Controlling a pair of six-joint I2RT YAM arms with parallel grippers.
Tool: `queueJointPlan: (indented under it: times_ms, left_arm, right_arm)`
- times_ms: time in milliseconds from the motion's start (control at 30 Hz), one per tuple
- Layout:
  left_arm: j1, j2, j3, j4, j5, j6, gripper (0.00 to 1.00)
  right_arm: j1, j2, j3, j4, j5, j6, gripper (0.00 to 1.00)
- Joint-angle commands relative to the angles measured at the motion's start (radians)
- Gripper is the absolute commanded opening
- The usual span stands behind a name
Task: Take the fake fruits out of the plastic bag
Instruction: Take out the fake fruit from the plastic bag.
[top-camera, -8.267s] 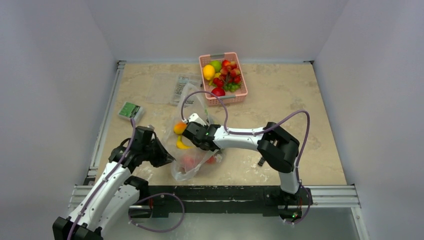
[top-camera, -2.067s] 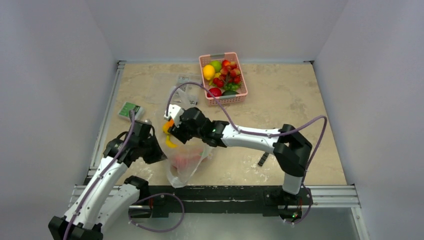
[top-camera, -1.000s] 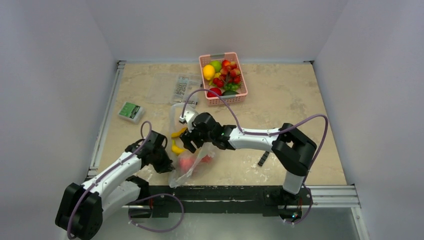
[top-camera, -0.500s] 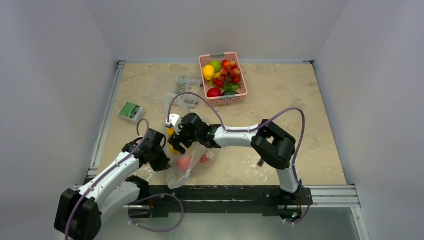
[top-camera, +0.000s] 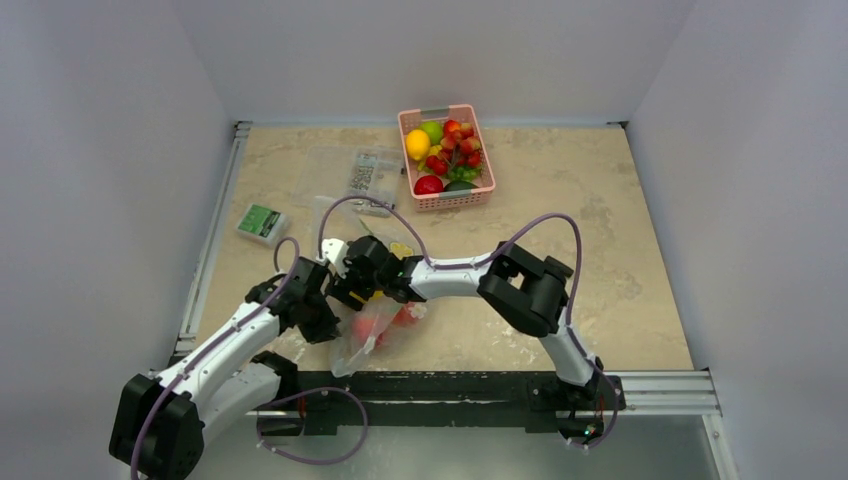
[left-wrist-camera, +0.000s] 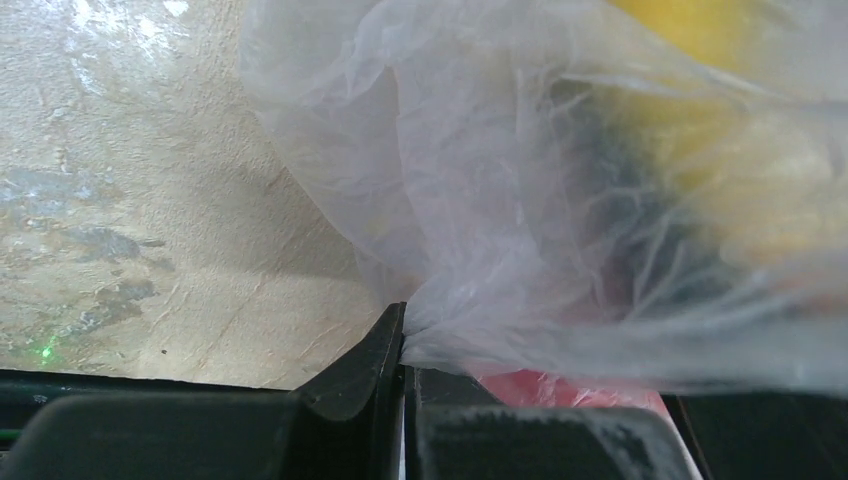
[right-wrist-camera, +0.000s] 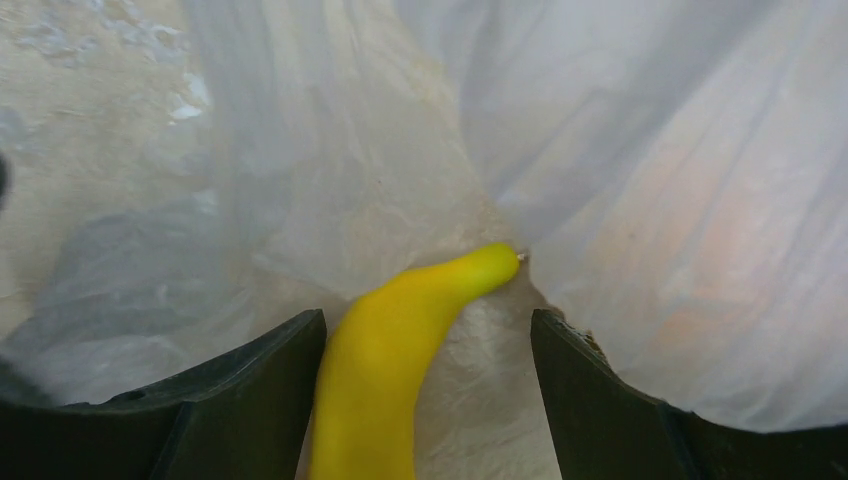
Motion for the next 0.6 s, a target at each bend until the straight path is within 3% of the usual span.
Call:
queueJointPlan:
  times_ms: [0, 100, 333, 567]
  left_arm:
    - [-0.002, -0.019, 0.049, -0.024, -0.025, 0.014, 0.0]
    - [-0.002, -0.032, 0.051, -0.031, -0.032, 0.012, 0.0]
    - [-0.002, -0.035, 0.043, -0.026, -0.033, 0.005, 0.0]
    - [-0.002, -0.041, 0.041, -0.042, -0.093, 0.009, 0.0]
  right_arm:
    - [0.015, 0.022, 0.05, -0.035, 0.085, -0.07, 0.75]
    - [0.015, 0.04, 0.056, -0.011, 0.116, -0.053, 0.71]
    - [0.016, 0.003, 0.063, -0.011, 0.135, -0.022, 0.36]
    - [0.014, -0.113, -0.054, 0.042, 0.125, 0.015, 0.05]
